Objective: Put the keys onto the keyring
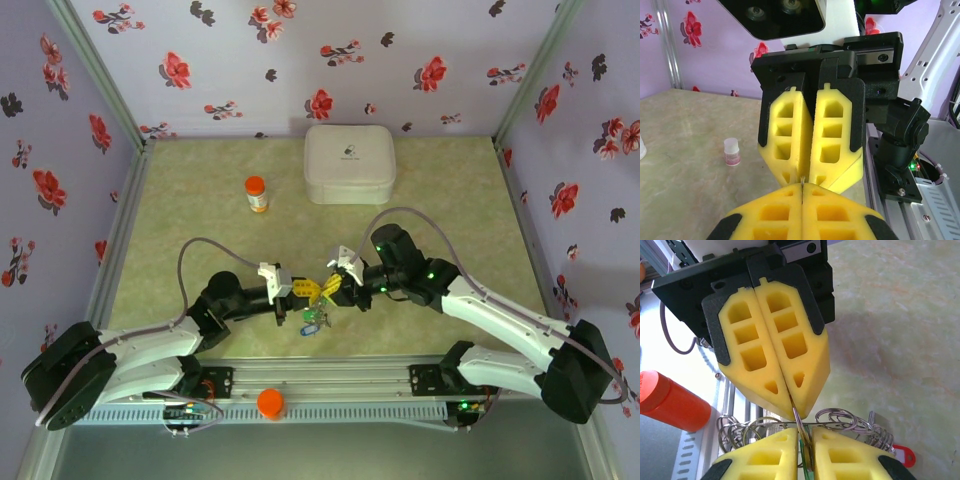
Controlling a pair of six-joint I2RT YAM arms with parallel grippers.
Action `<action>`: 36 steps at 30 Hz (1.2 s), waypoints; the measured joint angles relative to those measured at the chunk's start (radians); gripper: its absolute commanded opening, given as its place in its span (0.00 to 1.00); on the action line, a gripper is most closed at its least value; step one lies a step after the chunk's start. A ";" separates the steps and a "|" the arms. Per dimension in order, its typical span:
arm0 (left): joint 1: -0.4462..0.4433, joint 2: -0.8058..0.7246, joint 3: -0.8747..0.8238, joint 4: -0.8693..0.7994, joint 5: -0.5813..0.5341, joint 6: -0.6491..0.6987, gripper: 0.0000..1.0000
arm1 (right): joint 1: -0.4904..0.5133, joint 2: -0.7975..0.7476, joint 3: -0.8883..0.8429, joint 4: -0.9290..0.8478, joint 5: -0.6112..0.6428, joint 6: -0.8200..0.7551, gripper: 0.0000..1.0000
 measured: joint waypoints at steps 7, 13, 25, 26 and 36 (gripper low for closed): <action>0.000 -0.003 0.000 -0.002 -0.020 -0.003 0.37 | -0.001 0.000 0.000 0.008 -0.016 0.007 0.00; -0.001 -0.081 0.058 -0.246 -0.039 0.062 0.33 | -0.001 0.021 0.069 -0.135 0.006 -0.069 0.00; -0.001 -0.074 0.229 -0.605 0.000 0.206 0.18 | 0.080 0.086 0.248 -0.406 0.187 -0.239 0.00; -0.001 -0.068 0.234 -0.617 0.004 0.208 0.18 | 0.087 0.092 0.255 -0.412 0.201 -0.244 0.00; -0.001 -0.045 0.256 -0.664 0.037 0.227 0.00 | 0.119 0.099 0.270 -0.423 0.272 -0.254 0.24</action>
